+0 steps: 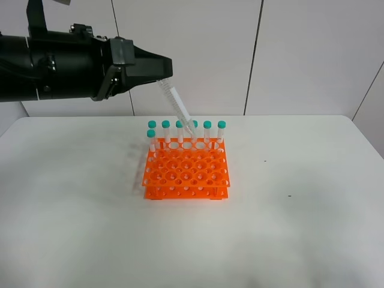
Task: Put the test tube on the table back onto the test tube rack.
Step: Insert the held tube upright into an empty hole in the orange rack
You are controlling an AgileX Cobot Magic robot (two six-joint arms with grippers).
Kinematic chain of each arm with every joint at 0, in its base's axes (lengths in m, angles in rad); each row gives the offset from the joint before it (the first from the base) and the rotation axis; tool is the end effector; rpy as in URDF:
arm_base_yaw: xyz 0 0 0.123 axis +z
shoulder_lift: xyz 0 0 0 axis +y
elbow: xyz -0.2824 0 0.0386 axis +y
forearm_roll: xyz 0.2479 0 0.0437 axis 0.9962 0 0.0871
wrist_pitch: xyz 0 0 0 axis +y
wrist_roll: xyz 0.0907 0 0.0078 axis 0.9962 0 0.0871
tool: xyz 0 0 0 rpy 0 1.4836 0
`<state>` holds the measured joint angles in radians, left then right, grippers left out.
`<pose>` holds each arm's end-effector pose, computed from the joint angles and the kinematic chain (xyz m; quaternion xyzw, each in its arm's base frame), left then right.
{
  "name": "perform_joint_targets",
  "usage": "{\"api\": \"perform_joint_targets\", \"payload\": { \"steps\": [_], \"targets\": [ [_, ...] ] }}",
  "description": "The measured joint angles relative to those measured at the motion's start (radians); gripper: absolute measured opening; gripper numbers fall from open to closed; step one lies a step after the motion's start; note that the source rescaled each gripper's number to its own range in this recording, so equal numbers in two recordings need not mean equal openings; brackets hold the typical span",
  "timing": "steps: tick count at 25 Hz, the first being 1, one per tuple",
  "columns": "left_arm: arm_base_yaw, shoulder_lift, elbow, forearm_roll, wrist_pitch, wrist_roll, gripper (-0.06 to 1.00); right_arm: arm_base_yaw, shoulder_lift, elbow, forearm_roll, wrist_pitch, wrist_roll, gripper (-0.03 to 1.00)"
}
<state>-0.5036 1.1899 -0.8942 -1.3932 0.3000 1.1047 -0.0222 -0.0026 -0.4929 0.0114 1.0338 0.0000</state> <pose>0.2191 -0.1511 0.3464 0.1763 0.7703 -0.3377 0.5114 -0.0033 0.0010 0.2774 0.0093 0.8473 -0.0002 0.5311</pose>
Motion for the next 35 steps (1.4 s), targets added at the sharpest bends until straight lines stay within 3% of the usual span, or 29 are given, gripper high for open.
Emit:
{"api": "perform_joint_targets", "payload": {
  "steps": [2,4,7,8,11,13,20,24,29,35],
  "targets": [
    [-0.009,-0.009,0.000,0.122,-0.064,-0.010,0.01,0.000,0.000,0.000,0.000,0.000,0.000,1.00],
    [-0.032,-0.011,0.000,0.301,-0.138,-0.070,0.01,0.000,0.000,0.000,0.000,0.000,0.000,1.00],
    [-0.073,-0.010,0.000,0.697,-0.242,-0.293,0.01,0.000,0.000,0.000,0.001,0.000,0.000,1.00],
    [-0.082,-0.009,0.000,0.866,-0.277,-0.391,0.01,0.000,0.000,0.000,0.001,0.000,0.000,1.00],
    [-0.089,0.013,0.000,1.124,-0.367,-0.627,0.01,0.000,0.000,0.000,0.001,0.000,0.000,1.00],
    [-0.085,0.048,0.000,1.223,-0.423,-0.731,0.01,0.000,0.000,0.000,0.002,0.000,0.000,1.00],
    [-0.078,0.275,0.000,1.271,-0.657,-0.777,0.01,0.000,0.000,0.000,0.003,0.000,0.000,1.00],
    [-0.095,0.384,0.000,1.271,-0.670,-0.822,0.01,0.000,0.000,0.000,0.003,0.000,0.000,1.00],
    [-0.181,0.440,-0.001,1.278,-0.717,-0.856,0.01,0.000,0.000,0.000,0.003,0.000,0.000,1.00],
    [-0.116,0.529,-0.006,1.279,-0.760,-0.853,0.01,0.000,0.000,0.000,0.003,0.000,0.000,1.00]
  ]
}}
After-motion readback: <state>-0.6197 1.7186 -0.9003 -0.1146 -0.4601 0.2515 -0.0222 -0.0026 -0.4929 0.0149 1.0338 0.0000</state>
